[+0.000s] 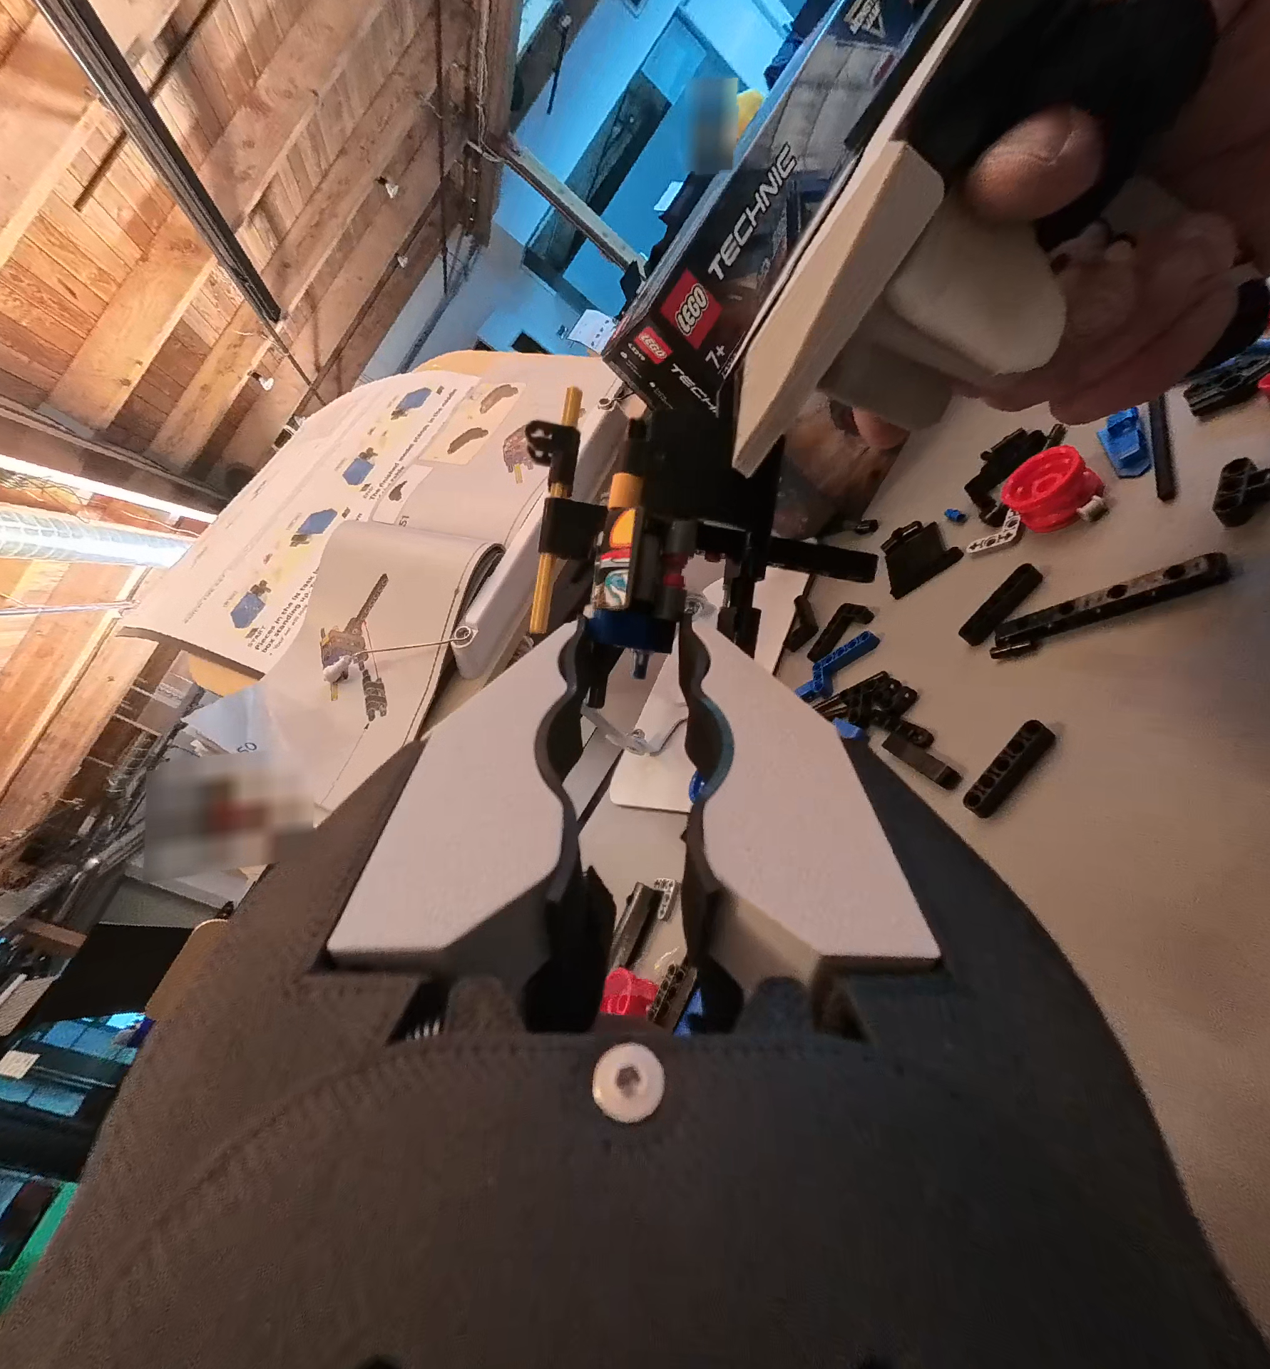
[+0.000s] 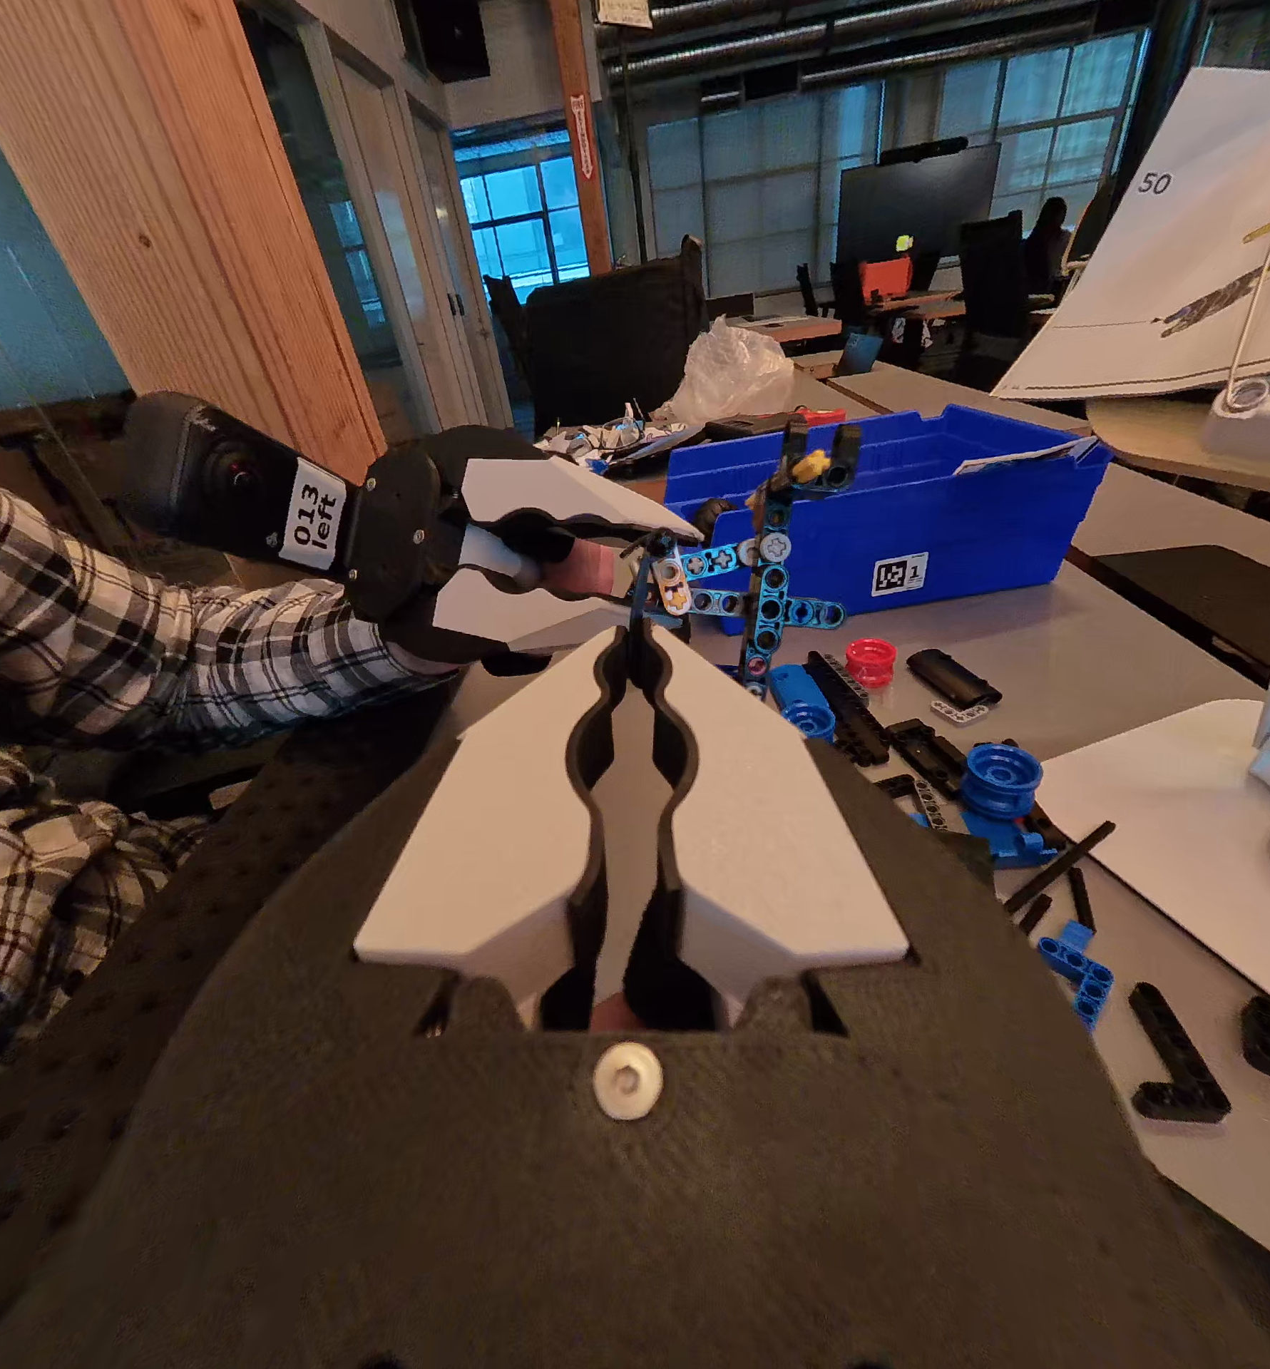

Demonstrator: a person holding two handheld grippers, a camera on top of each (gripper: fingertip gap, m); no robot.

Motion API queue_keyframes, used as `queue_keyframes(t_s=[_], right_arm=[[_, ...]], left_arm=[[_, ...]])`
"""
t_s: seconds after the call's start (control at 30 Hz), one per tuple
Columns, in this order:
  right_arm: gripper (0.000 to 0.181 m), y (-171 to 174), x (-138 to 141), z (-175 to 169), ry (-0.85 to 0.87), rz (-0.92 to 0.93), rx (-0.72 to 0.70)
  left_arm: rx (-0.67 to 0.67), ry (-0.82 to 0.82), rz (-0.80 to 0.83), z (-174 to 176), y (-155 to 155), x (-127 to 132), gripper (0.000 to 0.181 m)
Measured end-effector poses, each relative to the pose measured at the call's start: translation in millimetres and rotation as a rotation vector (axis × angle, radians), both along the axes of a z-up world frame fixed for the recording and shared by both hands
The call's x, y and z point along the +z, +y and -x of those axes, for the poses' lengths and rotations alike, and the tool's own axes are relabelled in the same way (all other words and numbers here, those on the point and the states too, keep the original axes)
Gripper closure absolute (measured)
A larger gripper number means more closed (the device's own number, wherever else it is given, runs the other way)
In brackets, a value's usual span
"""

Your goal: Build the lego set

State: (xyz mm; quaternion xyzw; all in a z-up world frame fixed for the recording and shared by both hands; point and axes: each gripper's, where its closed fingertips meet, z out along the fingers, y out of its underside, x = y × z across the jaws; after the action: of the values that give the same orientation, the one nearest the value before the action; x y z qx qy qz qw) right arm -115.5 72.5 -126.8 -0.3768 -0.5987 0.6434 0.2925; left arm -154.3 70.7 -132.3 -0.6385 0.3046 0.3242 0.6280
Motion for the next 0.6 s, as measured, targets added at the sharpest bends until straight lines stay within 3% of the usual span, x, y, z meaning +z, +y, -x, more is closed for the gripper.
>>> queue_keyframes(t_s=[0.23, 0.43, 0.6], right_arm=[[0.167, 9, 5, 2, 0.008, 0.025, -0.043], [0.159, 24, 4, 1, -0.013, 0.033, -0.088], [0.163, 42, -3, 3, -0.062, 0.079, -0.138]], left_arm=[[0.04, -0.03, 0.042, 6, 2, -5, 0.161], [0.11, -0.234, 0.227, 18, -1, -25, 0.162], [0.137, -0.435, 0.38, 10, -35, -38, 0.161]])
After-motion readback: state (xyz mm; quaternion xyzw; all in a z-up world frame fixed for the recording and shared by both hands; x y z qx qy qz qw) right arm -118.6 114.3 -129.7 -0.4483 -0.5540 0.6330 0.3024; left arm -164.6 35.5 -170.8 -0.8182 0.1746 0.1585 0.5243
